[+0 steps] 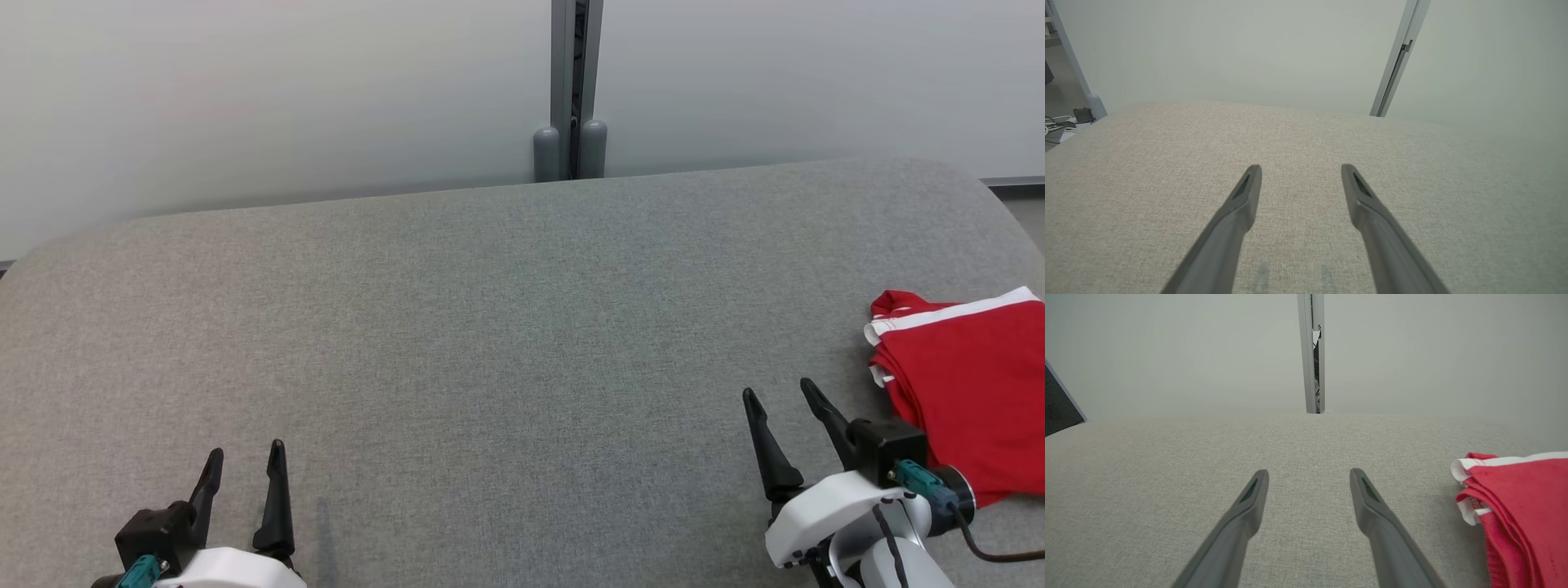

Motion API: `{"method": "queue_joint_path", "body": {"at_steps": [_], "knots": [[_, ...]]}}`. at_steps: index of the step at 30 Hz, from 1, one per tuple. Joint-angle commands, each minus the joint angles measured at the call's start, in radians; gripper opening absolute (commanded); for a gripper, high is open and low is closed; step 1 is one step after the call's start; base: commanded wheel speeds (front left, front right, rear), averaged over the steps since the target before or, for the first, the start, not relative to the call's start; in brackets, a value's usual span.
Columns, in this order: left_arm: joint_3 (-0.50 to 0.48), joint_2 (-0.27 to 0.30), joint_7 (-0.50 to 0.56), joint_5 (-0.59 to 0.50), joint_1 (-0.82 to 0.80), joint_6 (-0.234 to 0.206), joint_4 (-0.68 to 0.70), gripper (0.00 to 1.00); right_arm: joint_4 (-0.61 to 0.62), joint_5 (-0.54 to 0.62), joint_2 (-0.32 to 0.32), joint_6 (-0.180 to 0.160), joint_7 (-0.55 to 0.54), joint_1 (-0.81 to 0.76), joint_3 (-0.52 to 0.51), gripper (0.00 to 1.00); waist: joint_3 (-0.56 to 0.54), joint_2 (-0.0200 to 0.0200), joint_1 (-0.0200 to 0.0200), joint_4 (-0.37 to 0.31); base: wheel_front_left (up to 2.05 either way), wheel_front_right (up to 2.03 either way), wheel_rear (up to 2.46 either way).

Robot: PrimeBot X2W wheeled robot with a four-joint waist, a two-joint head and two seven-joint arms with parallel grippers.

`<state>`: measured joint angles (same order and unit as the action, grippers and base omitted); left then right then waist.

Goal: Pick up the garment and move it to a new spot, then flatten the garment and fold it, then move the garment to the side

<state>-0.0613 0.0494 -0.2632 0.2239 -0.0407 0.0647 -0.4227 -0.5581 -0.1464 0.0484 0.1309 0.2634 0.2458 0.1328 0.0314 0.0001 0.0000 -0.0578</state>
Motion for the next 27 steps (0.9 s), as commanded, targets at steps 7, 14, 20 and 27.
{"method": "queue_joint_path", "body": {"at_steps": [7, 14, 20, 27], "knots": [[-0.011, 0.004, -0.001, -0.003, 0.015, -0.002, -0.001, 1.00, 0.011, 0.008, 0.005, 0.000, 0.001, -0.030, -0.012, 1.00, -0.012, -0.0001, 0.0000, 0.000, 0.00, 0.00, 0.00], [-0.008, 0.003, -0.001, -0.006, 0.015, 0.001, -0.012, 1.00, -0.022, 0.008, 0.006, 0.000, 0.001, -0.029, -0.025, 1.00, -0.005, -0.0001, 0.0000, 0.003, 0.00, 0.00, 0.00], [-0.007, 0.003, -0.001, -0.007, 0.008, -0.003, -0.012, 1.00, -0.016, 0.006, 0.005, 0.000, 0.001, -0.016, -0.019, 1.00, 0.015, -0.0001, 0.0000, 0.004, 0.00, 0.00, 0.00], [-0.007, 0.000, 0.000, 0.009, 0.012, 0.000, -0.013, 1.00, -0.009, 0.010, 0.000, 0.000, 0.000, -0.018, -0.017, 1.00, 0.024, -0.0001, 0.0000, 0.003, 0.00, 0.00, 0.00]]}}
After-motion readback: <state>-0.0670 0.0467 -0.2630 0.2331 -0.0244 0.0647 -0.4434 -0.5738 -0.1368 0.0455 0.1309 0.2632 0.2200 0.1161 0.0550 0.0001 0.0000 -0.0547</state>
